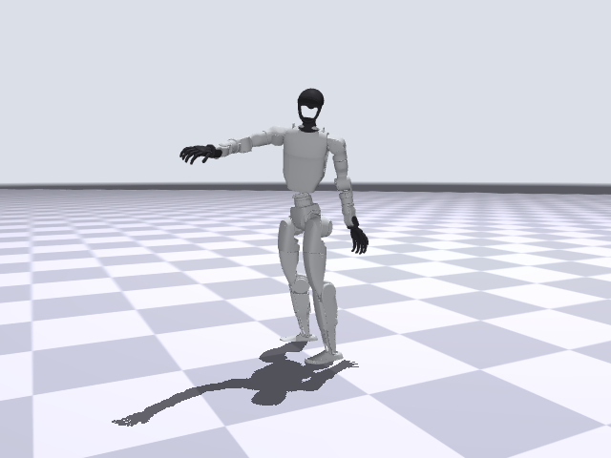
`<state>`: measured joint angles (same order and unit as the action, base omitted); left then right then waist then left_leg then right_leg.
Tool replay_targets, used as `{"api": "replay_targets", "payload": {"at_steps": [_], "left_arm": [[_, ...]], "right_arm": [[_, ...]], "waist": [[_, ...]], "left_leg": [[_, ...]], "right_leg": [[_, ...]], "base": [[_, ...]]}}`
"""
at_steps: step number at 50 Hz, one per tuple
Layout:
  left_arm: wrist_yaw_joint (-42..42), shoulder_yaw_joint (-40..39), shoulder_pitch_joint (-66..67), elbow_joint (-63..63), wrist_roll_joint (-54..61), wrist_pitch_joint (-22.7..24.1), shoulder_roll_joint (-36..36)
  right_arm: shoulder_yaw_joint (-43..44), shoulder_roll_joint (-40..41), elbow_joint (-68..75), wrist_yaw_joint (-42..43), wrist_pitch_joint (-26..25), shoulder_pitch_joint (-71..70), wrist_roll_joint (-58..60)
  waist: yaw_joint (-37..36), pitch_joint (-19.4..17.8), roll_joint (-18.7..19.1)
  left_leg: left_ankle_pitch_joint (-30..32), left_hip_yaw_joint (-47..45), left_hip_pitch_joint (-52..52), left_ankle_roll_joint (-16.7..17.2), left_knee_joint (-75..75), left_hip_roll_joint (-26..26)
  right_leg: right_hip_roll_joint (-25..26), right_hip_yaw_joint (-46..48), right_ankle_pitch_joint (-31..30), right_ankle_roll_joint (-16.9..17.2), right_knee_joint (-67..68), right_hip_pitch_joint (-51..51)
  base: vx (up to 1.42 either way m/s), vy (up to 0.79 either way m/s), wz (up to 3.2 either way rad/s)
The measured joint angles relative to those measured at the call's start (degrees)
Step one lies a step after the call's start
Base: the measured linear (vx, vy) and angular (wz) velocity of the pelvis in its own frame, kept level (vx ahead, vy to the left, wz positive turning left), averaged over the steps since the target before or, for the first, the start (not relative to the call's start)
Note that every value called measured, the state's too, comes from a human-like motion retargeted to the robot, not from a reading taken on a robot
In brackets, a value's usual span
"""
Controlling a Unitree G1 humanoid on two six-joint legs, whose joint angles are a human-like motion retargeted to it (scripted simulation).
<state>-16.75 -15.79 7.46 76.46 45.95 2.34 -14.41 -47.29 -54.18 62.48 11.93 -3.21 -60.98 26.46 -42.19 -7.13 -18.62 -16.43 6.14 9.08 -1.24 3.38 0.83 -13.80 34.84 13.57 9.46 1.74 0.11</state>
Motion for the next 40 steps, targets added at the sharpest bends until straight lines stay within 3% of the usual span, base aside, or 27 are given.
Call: {"api": "replay_targets", "payload": {"at_steps": [9, 17, 23, 32, 40], "left_arm": [[4.4, -7.6, 2.1, -4.7, 10.0, -2.5, 1.5], [3.5, -16.8, 1.6, 1.7, 17.1, -4.3, -9.1], [1.0, -23.4, 1.4, 5.7, 24.5, -3.9, -26.8], [-0.6, -31.7, -0.2, -1.9, 27.9, 2.0, -59.6], [5.5, -28.1, -10.0, -19.2, 19.8, 4.4, -81.0]], "right_arm": [[10.3, 15.0, 0.1, -9.6, -1.7, 30.3, 1.2], [22.1, 23.9, 3.9, -18.5, -2.0, 53.6, -8.0], [32.5, 23.6, 11.6, -22.2, -4.2, 66.2, -21.6], [49.6, 17.7, 18.2, -16.5, -4.9, 76.1, -41.2], [50.0, 15.5, 14.8, -14.7, -3.4, 75.2, -49.3]], "waist": [[-1.5, 1.6, 7.7], [4.7, 4.3, 16.3], [11.9, 6.0, 24.2], [22.7, 7.8, 34.5], [35.1, 6.5, 39.7]], "left_leg": [[2.5, 2.8, 0.1, 0.7, -1.8, 0.7], [3.3, 1.0, 1.0, -0.3, -2.1, 1.0], [3.2, -1.6, 1.3, -0.1, -1.8, 0.9], [2.2, -5.7, -0.2, 1.7, -0.9, 0.1], [0.9, -9.8, -1.7, 2.3, 0.5, -0.7]], "right_leg": [[-0.5, 2.9, 0.4, -1.3, 0.5, 0.7], [-1.0, 0.9, 0.5, -2.1, 0.6, -1.3], [-1.2, -1.7, 0.3, -2.0, 0.2, -2.8], [-1.1, -5.8, 0.3, -1.6, 0.5, -3.4], [-0.7, -10.4, -0.1, -1.8, 0.9, -4.0]], "base": [[-0.05, -0.01, 0.32], [-0.05, -0.02, -0.18], [-0.02, -0.03, -0.36], [0.0, -0.02, -0.41], [0.0, -0.01, -0.5]]}}
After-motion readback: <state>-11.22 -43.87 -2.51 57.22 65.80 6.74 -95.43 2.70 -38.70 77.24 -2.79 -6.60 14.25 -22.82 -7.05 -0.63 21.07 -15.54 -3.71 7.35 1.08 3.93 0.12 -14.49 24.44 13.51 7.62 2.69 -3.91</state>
